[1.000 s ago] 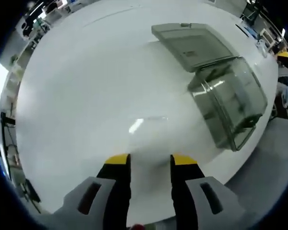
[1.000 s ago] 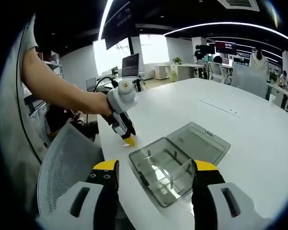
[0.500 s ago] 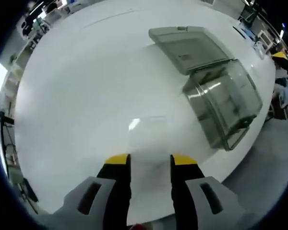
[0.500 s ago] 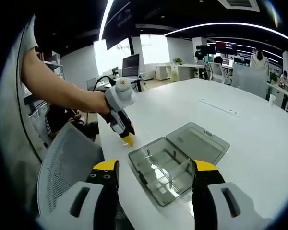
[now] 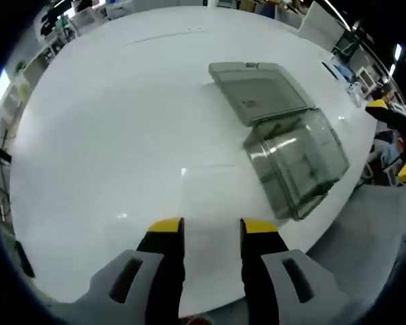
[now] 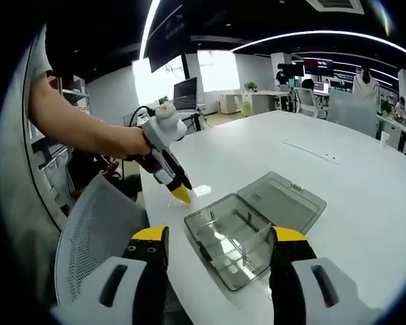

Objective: Insert the divider into the dual guide fixture by aligning both edges with the guide slots and pushing it downward to the bottom, including one-sided entry, uneven engagement, binding, and posture correction.

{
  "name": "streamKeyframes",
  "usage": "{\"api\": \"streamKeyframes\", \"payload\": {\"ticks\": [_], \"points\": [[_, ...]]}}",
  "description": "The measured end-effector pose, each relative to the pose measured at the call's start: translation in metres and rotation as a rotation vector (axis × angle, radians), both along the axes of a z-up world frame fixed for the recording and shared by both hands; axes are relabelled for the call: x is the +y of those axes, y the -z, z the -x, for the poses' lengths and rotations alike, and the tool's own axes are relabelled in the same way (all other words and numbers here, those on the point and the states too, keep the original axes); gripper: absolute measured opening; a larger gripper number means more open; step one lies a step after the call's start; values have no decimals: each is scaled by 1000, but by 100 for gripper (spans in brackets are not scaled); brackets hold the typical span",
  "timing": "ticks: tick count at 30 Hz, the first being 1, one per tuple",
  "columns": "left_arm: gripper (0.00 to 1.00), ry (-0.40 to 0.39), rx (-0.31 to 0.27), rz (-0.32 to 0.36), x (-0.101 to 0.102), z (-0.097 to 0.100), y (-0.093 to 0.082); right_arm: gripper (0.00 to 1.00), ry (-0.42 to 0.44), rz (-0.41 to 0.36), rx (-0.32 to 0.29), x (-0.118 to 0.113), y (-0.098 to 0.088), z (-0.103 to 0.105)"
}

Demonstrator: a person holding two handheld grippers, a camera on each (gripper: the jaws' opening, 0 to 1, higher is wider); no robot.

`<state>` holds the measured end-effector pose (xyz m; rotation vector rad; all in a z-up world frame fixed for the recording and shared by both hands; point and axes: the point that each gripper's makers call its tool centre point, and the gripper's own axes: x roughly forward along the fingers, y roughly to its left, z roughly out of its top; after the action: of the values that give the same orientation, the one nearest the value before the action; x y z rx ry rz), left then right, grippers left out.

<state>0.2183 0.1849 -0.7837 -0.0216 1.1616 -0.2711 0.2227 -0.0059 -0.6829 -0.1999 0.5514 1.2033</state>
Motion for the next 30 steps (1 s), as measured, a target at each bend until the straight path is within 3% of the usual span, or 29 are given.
{"api": "streamKeyframes", "payload": {"ticks": [14, 30], "points": [[29, 36, -81, 77, -11, 1, -23, 56, 6, -41, 17, 6, -7, 0], [29, 92, -178, 273, -44, -3, -51, 55, 26, -130, 107, 13, -16, -5]]}}
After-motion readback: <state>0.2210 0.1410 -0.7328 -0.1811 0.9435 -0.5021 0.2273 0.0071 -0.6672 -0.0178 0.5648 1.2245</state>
